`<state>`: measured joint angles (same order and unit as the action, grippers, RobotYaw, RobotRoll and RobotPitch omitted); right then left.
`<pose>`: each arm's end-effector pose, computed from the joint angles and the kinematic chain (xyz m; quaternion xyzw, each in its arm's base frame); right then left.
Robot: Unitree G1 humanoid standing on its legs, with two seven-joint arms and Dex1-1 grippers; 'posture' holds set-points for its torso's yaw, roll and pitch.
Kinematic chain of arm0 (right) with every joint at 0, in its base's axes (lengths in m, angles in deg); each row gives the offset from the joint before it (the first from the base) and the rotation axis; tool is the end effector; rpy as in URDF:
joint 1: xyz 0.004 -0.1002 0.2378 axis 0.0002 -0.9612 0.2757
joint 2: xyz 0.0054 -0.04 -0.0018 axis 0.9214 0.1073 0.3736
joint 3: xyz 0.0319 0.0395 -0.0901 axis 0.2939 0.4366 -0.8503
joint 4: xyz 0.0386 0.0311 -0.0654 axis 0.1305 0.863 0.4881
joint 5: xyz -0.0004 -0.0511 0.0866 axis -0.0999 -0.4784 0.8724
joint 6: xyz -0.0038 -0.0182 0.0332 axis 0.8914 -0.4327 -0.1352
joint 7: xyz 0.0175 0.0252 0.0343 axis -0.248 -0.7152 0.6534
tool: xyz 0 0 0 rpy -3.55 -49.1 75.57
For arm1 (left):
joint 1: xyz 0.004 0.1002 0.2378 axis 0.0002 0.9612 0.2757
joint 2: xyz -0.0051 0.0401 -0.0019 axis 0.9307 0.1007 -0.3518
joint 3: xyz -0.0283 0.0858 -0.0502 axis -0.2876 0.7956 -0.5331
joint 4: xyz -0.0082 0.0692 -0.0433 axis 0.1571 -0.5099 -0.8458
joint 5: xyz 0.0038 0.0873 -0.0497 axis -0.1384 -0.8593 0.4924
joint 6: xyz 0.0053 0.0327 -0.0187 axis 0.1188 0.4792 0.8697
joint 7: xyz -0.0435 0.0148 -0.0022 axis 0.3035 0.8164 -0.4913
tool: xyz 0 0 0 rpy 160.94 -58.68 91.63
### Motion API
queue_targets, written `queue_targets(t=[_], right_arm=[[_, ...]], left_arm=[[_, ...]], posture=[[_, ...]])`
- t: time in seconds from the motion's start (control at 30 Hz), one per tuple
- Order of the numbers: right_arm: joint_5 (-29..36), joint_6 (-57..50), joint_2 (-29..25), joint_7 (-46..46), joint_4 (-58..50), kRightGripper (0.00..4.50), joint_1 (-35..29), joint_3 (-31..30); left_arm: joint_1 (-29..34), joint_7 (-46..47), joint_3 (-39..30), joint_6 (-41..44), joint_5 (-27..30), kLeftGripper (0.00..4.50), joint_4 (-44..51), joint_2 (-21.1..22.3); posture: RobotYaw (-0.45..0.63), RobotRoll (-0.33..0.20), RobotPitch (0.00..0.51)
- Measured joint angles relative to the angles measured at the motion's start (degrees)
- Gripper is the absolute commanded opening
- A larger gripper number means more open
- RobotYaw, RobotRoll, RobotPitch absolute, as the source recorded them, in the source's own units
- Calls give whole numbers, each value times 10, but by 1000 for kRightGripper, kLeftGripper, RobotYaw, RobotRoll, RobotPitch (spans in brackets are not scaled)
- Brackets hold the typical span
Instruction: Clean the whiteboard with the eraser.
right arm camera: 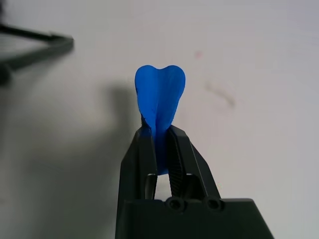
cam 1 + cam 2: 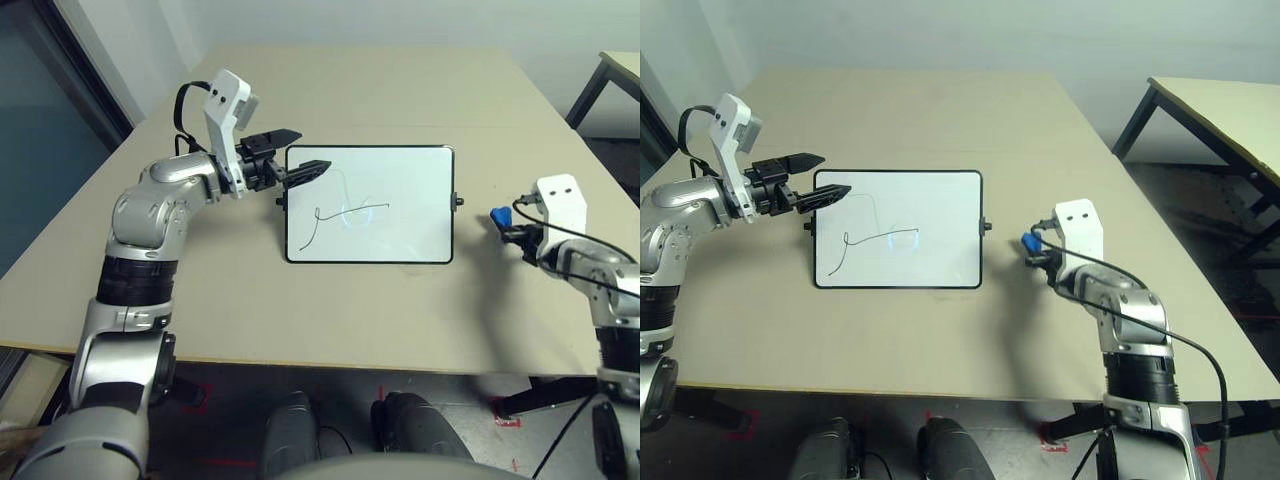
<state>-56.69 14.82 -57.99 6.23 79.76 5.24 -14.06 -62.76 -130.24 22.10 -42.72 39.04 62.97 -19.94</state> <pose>0.2692 -0.2608 0.1612 -0.0631 0.2195 0.0616 0.9716 0.2965 0.2177 0.2231 0.0962 0.0243 -0.4236 0.9004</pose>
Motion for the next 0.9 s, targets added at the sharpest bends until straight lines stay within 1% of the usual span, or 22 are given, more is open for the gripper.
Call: queue_targets(t=[0.17,0.27,0.4,0.5,0.67,0.9], right_arm=[[10,-43,-23,33,-43,227,93,-23],[28,-88,-19,50,-90,225,123,-43],[62,-162,2,65,-156,222,125,-83],[78,-199,21,69,-190,222,112,-111],[79,-204,33,68,-203,178,101,-158],[77,-207,40,69,-214,115,98,-206]], left_arm=[[0,-9,10,1,-1,4500,1,1],[0,-14,10,6,-1,4500,9,10],[1,-21,14,17,-2,4500,22,27],[4,-26,19,37,0,4500,32,34],[5,-28,20,51,0,4500,42,35],[5,-28,20,57,1,4500,49,35]], posture=[[-180,0,126],[-180,0,133],[-174,0,139],[-170,0,146],[-159,0,164],[-146,0,174]])
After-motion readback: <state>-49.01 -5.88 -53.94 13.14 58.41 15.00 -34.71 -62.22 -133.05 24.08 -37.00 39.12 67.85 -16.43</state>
